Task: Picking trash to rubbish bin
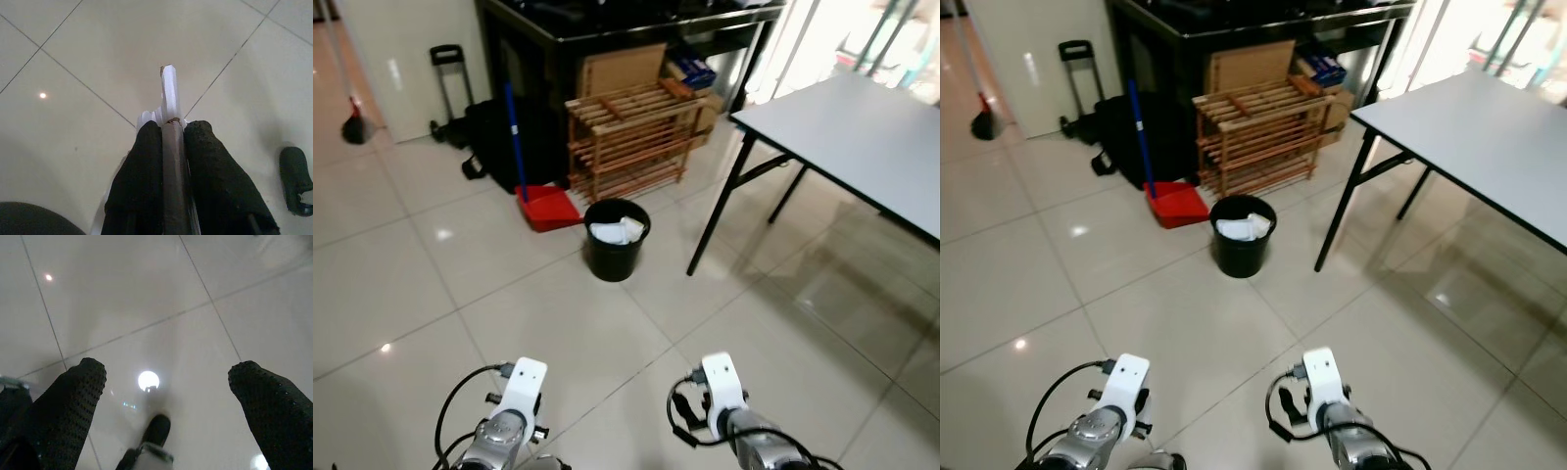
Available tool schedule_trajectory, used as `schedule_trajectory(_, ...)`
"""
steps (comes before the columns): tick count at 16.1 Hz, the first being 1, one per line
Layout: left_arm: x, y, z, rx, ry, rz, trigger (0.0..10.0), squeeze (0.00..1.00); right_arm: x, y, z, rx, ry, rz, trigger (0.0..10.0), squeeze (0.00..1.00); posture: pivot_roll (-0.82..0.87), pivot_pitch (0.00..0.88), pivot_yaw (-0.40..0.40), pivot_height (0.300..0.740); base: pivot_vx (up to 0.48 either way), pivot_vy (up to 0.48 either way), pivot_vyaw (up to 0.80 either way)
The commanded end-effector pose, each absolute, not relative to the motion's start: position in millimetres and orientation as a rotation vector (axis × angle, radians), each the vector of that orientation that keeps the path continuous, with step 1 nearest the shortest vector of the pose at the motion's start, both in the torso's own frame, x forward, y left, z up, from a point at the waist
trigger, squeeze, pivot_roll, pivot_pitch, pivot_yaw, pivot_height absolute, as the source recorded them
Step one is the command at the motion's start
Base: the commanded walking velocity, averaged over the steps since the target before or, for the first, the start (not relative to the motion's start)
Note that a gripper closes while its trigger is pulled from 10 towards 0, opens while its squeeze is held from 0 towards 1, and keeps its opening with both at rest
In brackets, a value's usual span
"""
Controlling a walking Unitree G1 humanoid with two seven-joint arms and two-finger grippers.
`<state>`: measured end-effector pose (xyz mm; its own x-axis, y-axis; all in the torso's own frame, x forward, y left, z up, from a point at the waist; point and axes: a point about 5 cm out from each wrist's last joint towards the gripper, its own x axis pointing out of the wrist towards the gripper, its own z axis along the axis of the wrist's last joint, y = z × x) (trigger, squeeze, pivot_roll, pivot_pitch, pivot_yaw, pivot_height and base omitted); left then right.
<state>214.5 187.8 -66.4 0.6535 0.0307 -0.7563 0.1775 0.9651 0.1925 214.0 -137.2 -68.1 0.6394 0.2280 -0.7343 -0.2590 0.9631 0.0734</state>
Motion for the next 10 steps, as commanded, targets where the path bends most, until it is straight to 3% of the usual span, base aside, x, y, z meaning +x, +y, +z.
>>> schedule_trajectory(1,212.5,186.1,-67.9,0.256,0.866,-0.079,10.0,0.0,210.5,-143.2,-70.8,-0.043,0.862,0.257,10.0,0.0,-0.03,0.043,-0.095,0.74,0.416,0.0,0.0)
schedule_trajectory(10,210.3,182.5,-69.5,0.262,0.864,-0.083,10.0,0.0,204.6,-145.0,-73.0,-0.007,0.844,0.236,10.0,0.0,-0.03,0.046,-0.092,0.74,0.436,0.0,0.0)
